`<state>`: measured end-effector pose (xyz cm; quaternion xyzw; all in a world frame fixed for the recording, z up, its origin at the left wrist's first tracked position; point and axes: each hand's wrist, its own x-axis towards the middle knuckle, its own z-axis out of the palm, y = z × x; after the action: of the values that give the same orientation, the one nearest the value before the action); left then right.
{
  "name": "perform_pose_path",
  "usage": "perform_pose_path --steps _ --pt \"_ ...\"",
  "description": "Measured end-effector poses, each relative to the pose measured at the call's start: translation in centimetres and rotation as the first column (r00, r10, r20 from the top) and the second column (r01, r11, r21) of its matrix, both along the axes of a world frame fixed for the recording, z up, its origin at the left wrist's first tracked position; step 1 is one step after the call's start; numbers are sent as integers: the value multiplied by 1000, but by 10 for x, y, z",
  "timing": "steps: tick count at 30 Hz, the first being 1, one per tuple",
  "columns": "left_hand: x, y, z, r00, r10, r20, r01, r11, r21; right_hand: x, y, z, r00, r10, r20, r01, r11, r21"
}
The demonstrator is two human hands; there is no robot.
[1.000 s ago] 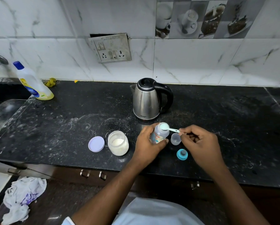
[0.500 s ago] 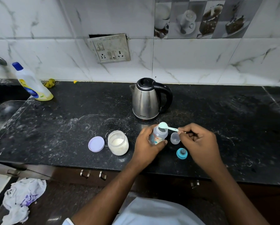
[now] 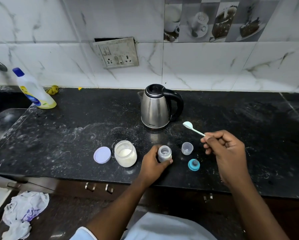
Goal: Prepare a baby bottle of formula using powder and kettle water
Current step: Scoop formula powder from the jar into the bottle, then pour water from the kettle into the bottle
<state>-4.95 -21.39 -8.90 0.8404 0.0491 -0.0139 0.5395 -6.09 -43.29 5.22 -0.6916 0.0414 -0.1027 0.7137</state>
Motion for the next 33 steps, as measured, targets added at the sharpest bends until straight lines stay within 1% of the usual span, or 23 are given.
perform_pose_path --steps 2,6,10,14,16,19,21,23,26,28,29,30,31,32,33 --pt "-1 0 -10 999 -15 -38 17 998 56 -1 -3 -5 1000 4 -23 -5 1000 -13" --pt "4 0 -14 998 -9 -64 15 996 88 -2 -4 -15 997 25 -69 -29 998 -49" --pt "6 0 -14 998 -15 -62 20 998 66 2 0 -23 994 52 -101 -60 995 -78" --pt "4 1 -7 999 1 -41 -1 1000 13 10 21 -27 982 140 -127 -155 981 -117" --pt "0 6 0 999 38 -19 -39 999 -19 18 37 -28 978 177 -109 -194 965 -179" --pt "-15 18 12 997 77 9 -76 996 -46 35 68 -32 975 209 -81 -224 919 -324" --pt "-28 28 14 994 105 14 -104 993 -59 47 94 -35 962 264 -65 -266 859 -437" --pt "-40 35 10 991 130 5 -129 987 -96 58 121 -37 940 332 -84 -322 776 -543" --pt "-53 41 7 985 168 -31 -170 977 -125 73 157 -43 868 464 -177 -454 598 -661" --pt "-58 41 6 985 169 -45 -173 980 -102 79 174 -47 808 541 -235 -518 461 -720" --pt "-59 41 7 985 169 -43 -172 981 -94 81 179 -48 785 568 -248 -529 406 -745" --pt "-59 41 6 985 168 -35 -171 980 -101 84 181 -48 775 583 -243 -527 384 -758" --pt "-59 40 5 986 162 -31 -164 981 -104 89 180 -44 785 583 -207 -504 409 -761" --pt "-57 40 5 987 156 -29 -159 983 -97 98 176 -39 808 570 -149 -471 473 -745" --pt "-56 39 6 989 144 -30 -147 986 -83 108 170 -34 844 530 -79 -417 558 -718"
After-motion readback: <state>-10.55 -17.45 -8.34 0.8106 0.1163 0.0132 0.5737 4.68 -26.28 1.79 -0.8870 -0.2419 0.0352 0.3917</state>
